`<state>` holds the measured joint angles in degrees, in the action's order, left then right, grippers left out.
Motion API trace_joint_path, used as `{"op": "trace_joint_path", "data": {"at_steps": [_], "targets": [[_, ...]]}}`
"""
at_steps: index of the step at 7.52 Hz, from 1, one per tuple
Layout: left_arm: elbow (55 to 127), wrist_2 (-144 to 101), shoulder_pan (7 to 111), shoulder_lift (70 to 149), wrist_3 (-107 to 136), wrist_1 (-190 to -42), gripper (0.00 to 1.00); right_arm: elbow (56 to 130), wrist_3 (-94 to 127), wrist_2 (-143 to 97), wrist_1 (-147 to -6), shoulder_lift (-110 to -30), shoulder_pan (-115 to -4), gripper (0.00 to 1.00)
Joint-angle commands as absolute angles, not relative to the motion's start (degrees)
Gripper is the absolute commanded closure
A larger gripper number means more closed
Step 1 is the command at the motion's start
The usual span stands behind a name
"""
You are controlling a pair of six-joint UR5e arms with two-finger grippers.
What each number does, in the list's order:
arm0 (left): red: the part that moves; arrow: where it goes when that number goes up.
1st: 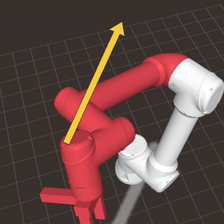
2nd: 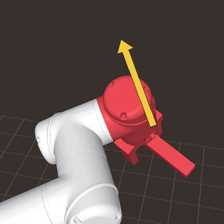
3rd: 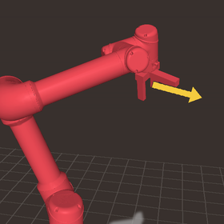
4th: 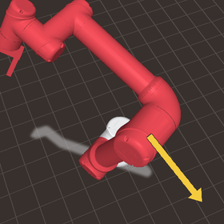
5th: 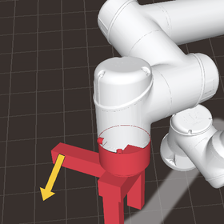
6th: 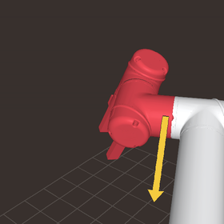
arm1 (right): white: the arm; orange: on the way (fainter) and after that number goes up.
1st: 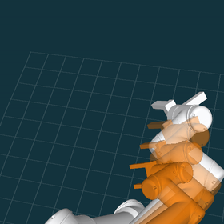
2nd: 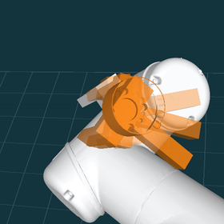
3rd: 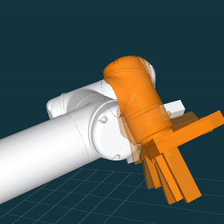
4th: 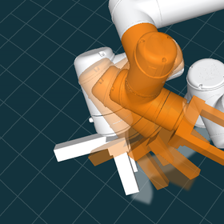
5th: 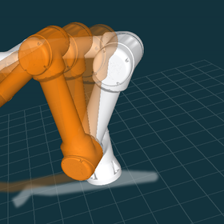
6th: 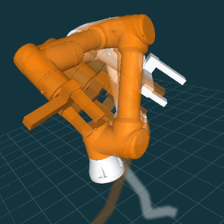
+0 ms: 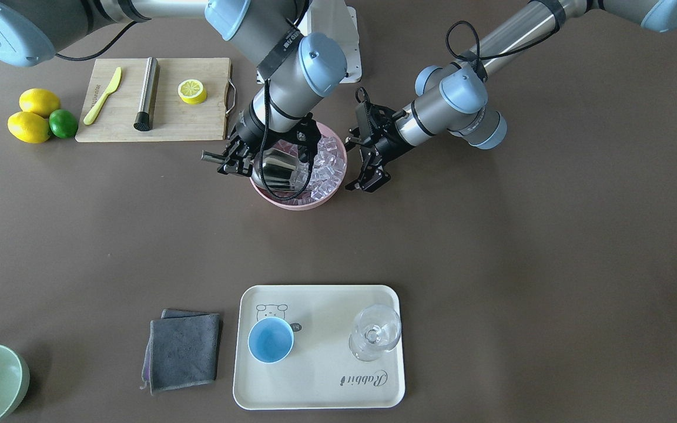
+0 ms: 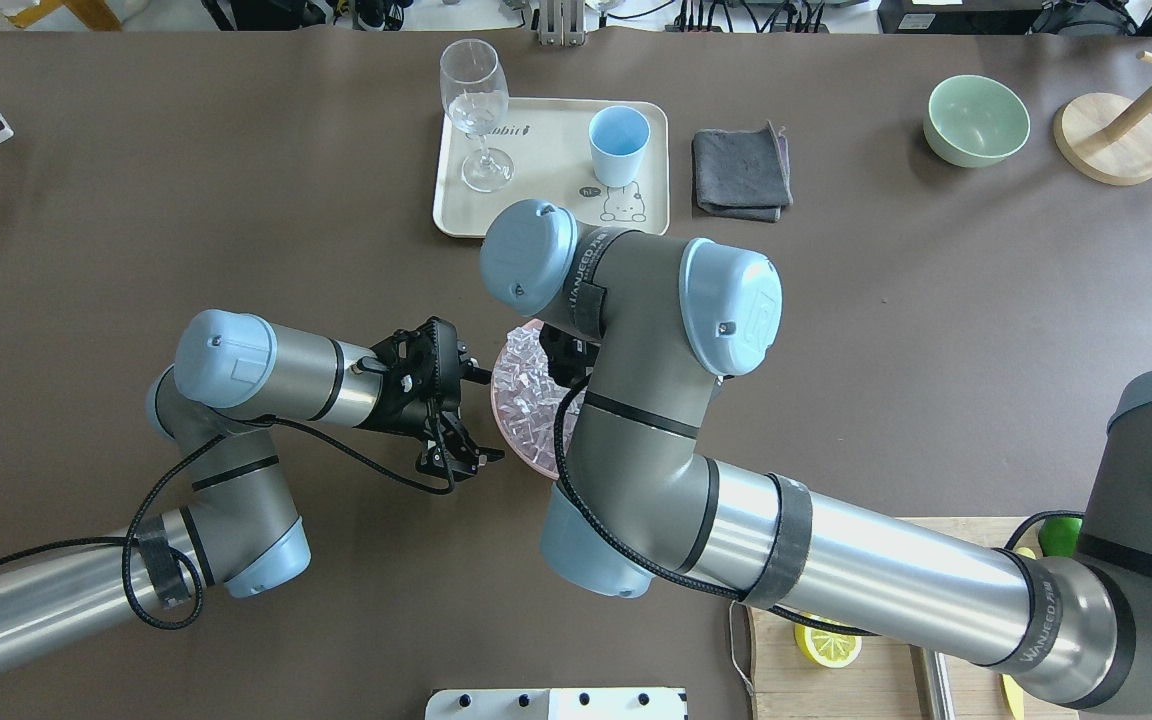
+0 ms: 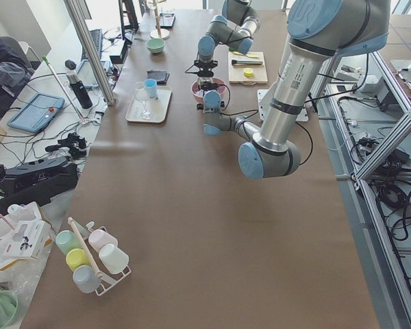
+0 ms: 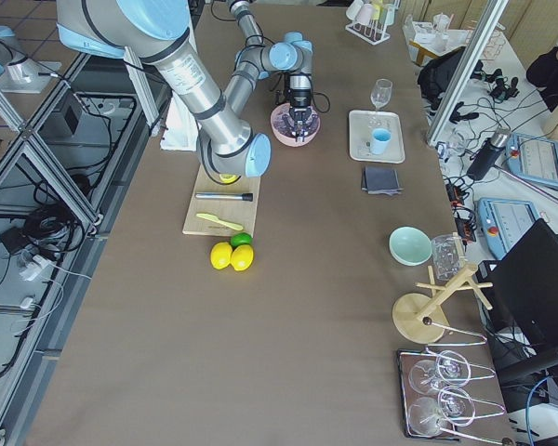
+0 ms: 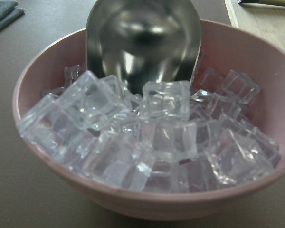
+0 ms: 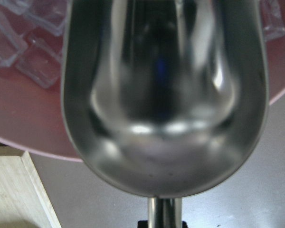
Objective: Put ice in cup with scoop
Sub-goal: 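Swing the scoop over the pink bowl with the right gripper and lower it in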
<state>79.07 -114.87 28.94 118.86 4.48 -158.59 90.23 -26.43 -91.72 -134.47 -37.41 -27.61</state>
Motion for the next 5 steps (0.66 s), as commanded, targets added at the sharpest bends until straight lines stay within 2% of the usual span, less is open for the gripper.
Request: {"op": "trace_joint_path", "data": {"at_steps": [1, 5], "targets": [[78.84, -114.87, 28.83, 118.92, 4.48, -158.55, 0.02, 95.35, -21.21, -91.67, -131.23, -42.26, -27.60, 1.00], [78.75, -114.87, 28.74, 118.92, 4.48, -158.38, 0.02, 98.70, -13.89, -92.28, -120.62, -46.66, -27.51, 1.00]]}}
